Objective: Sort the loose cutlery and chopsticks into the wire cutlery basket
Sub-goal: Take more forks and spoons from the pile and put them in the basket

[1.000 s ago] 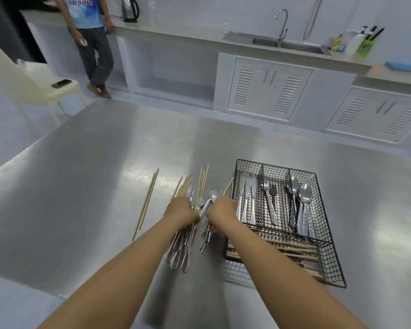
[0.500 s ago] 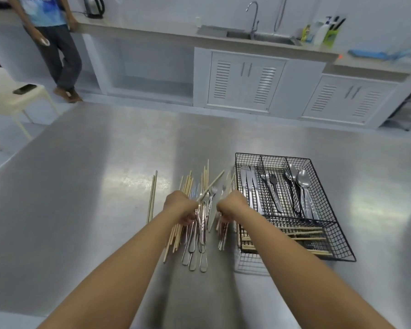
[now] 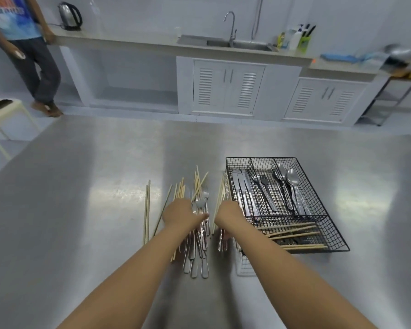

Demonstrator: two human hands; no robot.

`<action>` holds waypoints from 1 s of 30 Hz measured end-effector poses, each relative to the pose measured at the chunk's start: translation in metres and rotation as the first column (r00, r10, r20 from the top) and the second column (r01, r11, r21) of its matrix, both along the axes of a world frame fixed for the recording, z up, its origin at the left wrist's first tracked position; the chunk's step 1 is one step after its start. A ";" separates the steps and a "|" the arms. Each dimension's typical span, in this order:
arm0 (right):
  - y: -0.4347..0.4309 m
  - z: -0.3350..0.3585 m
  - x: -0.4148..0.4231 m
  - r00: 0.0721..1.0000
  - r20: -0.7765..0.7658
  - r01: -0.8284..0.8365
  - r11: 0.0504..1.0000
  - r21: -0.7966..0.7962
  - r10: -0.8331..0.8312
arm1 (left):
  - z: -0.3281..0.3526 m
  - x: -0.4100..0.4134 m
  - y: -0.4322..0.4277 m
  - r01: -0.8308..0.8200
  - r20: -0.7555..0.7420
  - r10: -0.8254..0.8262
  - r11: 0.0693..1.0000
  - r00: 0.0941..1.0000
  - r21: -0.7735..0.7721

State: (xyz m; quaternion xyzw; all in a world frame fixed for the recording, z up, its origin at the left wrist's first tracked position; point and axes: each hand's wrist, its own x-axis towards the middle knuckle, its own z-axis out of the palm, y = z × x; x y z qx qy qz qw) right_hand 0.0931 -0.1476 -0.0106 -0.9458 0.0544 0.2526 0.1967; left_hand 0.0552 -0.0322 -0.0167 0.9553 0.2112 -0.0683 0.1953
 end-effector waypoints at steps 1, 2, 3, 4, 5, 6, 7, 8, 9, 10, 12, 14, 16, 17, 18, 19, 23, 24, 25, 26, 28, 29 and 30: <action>0.000 0.001 0.000 1.000 -0.001 0.004 1.000 0.006 -0.004 | -0.001 0.000 -0.003 -0.006 -0.057 0.005 1.000 0.998 -0.026; 0.000 0.000 0.001 1.000 -0.004 0.002 1.000 0.004 -0.002 | -0.002 -0.001 -0.005 -0.015 -0.104 0.010 0.999 0.995 -0.052; 0.000 0.001 -0.001 1.000 -0.012 0.000 1.000 0.005 0.000 | -0.003 -0.001 -0.006 -0.032 -0.128 0.021 0.996 0.992 -0.081; 0.001 0.001 -0.001 1.000 -0.018 -0.002 1.000 0.005 0.002 | -0.003 -0.002 -0.007 -0.058 -0.139 0.041 0.992 0.989 -0.116; 0.002 0.001 -0.002 1.000 -0.028 0.009 1.000 0.011 -0.009 | -0.002 -0.001 -0.007 -0.085 -0.152 0.060 0.984 0.987 -0.160; 0.003 0.002 -0.002 0.999 -0.043 0.026 0.999 0.032 -0.025 | -0.001 -0.001 -0.007 -0.113 -0.166 0.079 0.972 0.983 -0.207; 0.004 0.004 -0.002 0.998 -0.054 0.041 0.998 0.057 -0.037 | 0.001 0.000 -0.006 -0.150 -0.184 0.104 0.954 0.977 -0.259; 0.004 0.006 -0.002 0.997 -0.060 0.041 0.997 0.069 -0.037 | 0.003 0.002 -0.005 -0.186 -0.200 0.127 0.933 0.972 -0.308; 0.003 0.009 -0.003 0.997 -0.067 0.031 0.997 0.068 -0.026 | 0.004 0.002 -0.004 -0.216 -0.219 0.145 0.913 0.965 -0.346; 0.002 0.012 -0.002 0.997 -0.074 0.027 0.998 0.062 -0.023 | 0.005 0.002 -0.003 -0.238 -0.239 0.155 0.897 0.959 -0.372; -0.001 0.017 -0.001 0.998 -0.057 0.042 0.996 0.073 -0.038 | 0.006 0.002 0.000 -0.265 -0.265 0.163 0.870 0.950 -0.416; -0.001 0.018 0.004 0.998 0.021 0.052 0.992 0.115 -0.055 | 0.005 0.002 0.002 -0.282 -0.265 0.171 0.837 0.949 -0.469; 0.001 0.020 0.009 0.994 0.063 0.069 0.971 0.229 -0.086 | 0.007 0.001 0.005 -0.307 -0.276 0.185 0.803 0.943 -0.510; 0.004 0.020 0.010 0.993 0.053 0.083 0.947 0.312 -0.105 | 0.007 0.002 0.006 -0.318 -0.283 0.190 0.789 0.940 -0.526; 0.006 0.020 0.011 0.991 0.032 0.107 0.918 0.381 -0.129 | 0.007 0.001 0.008 -0.328 -0.290 0.195 0.774 0.937 -0.542; 0.008 0.019 0.011 0.987 0.011 0.139 0.893 0.428 -0.159 | 0.007 0.001 0.009 -0.342 -0.294 0.205 0.756 0.934 -0.559; 0.016 0.002 0.011 0.987 0.007 0.142 0.905 0.401 -0.158 | 0.002 0.001 0.016 -0.350 -0.259 0.239 0.720 0.936 -0.599; 0.017 -0.004 0.011 0.989 0.005 0.136 0.916 0.378 -0.149 | 0.000 0.002 0.017 -0.348 -0.247 0.246 0.706 0.937 -0.617; 0.018 -0.010 0.011 0.989 -0.002 0.135 0.923 0.360 -0.145 | -0.002 0.003 0.019 -0.348 -0.238 0.254 0.689 0.937 -0.636; 0.017 -0.016 0.012 0.989 -0.012 0.139 0.927 0.347 -0.144 | -0.004 0.004 0.021 -0.348 -0.229 0.263 0.668 0.937 -0.658; 0.017 -0.023 0.014 0.985 -0.026 0.169 0.920 0.355 -0.171 | -0.005 0.003 0.025 -0.363 -0.219 0.297 0.629 0.930 -0.688; 0.018 -0.025 0.016 0.981 -0.036 0.192 0.910 0.366 -0.193 | -0.004 0.003 0.027 -0.359 -0.206 0.306 0.621 0.929 -0.696; 0.018 -0.027 0.018 0.973 -0.060 0.230 0.893 0.387 -0.224 | -0.003 0.003 0.029 -0.351 -0.194 0.307 0.624 0.932 -0.698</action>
